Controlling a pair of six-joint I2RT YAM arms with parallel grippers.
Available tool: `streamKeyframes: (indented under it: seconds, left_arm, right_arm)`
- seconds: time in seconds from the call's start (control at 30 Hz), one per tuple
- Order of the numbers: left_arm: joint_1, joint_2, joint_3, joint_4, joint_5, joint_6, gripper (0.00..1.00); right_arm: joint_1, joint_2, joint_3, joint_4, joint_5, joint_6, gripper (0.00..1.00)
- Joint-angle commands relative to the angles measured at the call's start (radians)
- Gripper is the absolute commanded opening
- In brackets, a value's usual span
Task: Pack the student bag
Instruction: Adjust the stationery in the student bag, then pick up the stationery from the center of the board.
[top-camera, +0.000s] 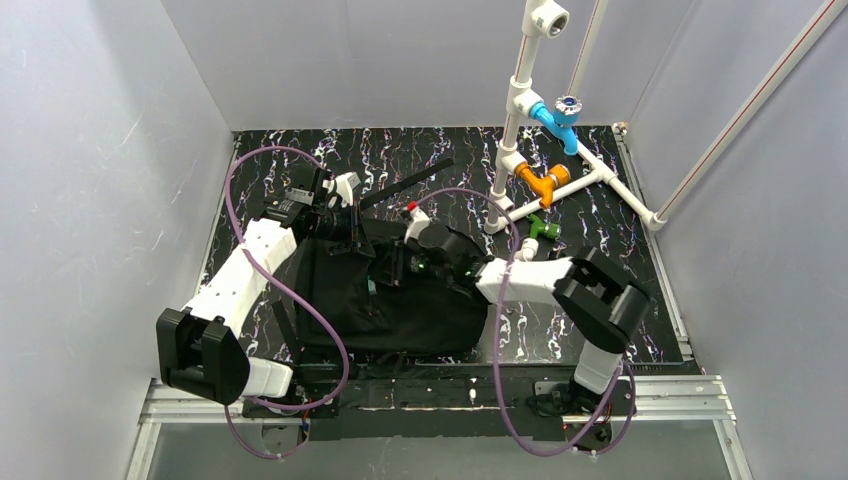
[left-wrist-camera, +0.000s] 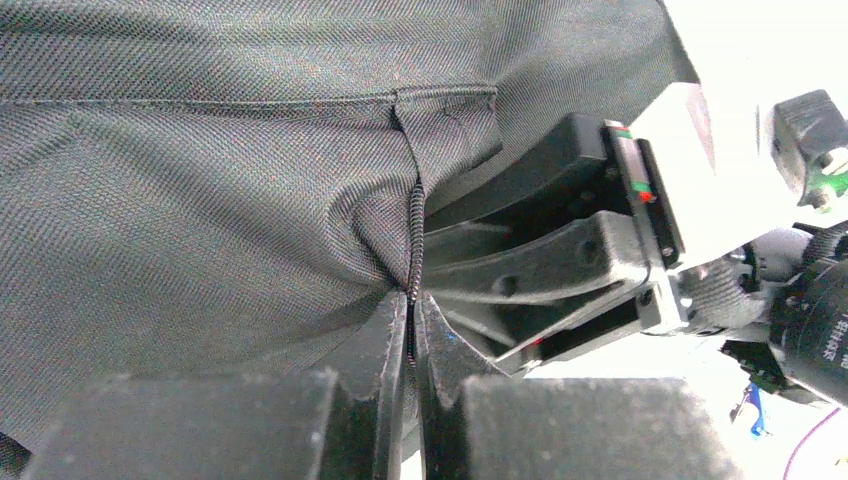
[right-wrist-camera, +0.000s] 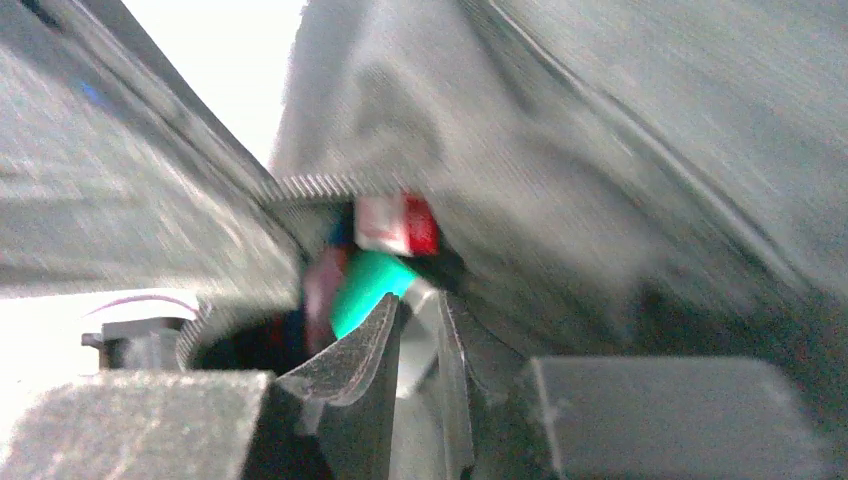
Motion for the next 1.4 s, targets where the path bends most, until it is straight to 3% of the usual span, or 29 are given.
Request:
streamKeyframes:
  seconds: [0.0,0.13,0.2,0.43,0.53,0.73,0.93,1.1,1.23,1.37]
  left_arm:
    - [-0.004,-0.031,0.003,-0.029,0.031,0.0,0.0]
    - [-0.004,-0.032,0.009,-0.029,0.027,-0.002,0.0]
    - [-0.005,-0.037,0.009,-0.026,0.018,-0.001,0.0]
    - [-0.004,-0.035,-0.001,-0.017,0.01,0.011,0.0]
    - [-0.004,-0.029,-0.005,-0.014,0.018,0.016,0.0]
    - [-0.004,-0.031,-0.002,-0.014,0.029,0.013,0.0]
    - [-0.004,-0.036,-0.005,-0.014,0.036,0.003,0.0]
    - [-0.004,-0.043,-0.021,-0.014,0.03,0.0,0.0]
    - [-0.005,-0.037,-0.022,-0.014,0.033,0.008,0.0]
    - [-0.004,-0.029,-0.022,-0.007,0.035,0.014,0.0]
  right_arm:
    - [0.012,0.114,0.134,0.276,-0.12,0.117,0.28]
    - [-0.018,0.147,0.149,0.366,-0.165,0.179,0.35]
    - [-0.029,0.122,0.134,0.325,-0.17,0.163,0.41]
    - [-0.052,-0.069,0.175,-0.233,-0.048,-0.158,0.66]
    - [-0.056,-0.116,0.12,-0.234,-0.061,-0.152,0.63]
    - [-0.028,-0.038,0.09,-0.129,-0.136,-0.069,0.35]
    - [0.033,0.118,0.207,-0.005,-0.227,-0.005,0.32]
    - [-0.02,0.027,0.207,-0.187,-0.105,-0.139,0.34]
    - [-0.026,-0.134,0.215,-0.545,0.19,-0.304,0.55]
    - [-0.028,-0.351,0.133,-0.722,0.41,-0.385,0.75]
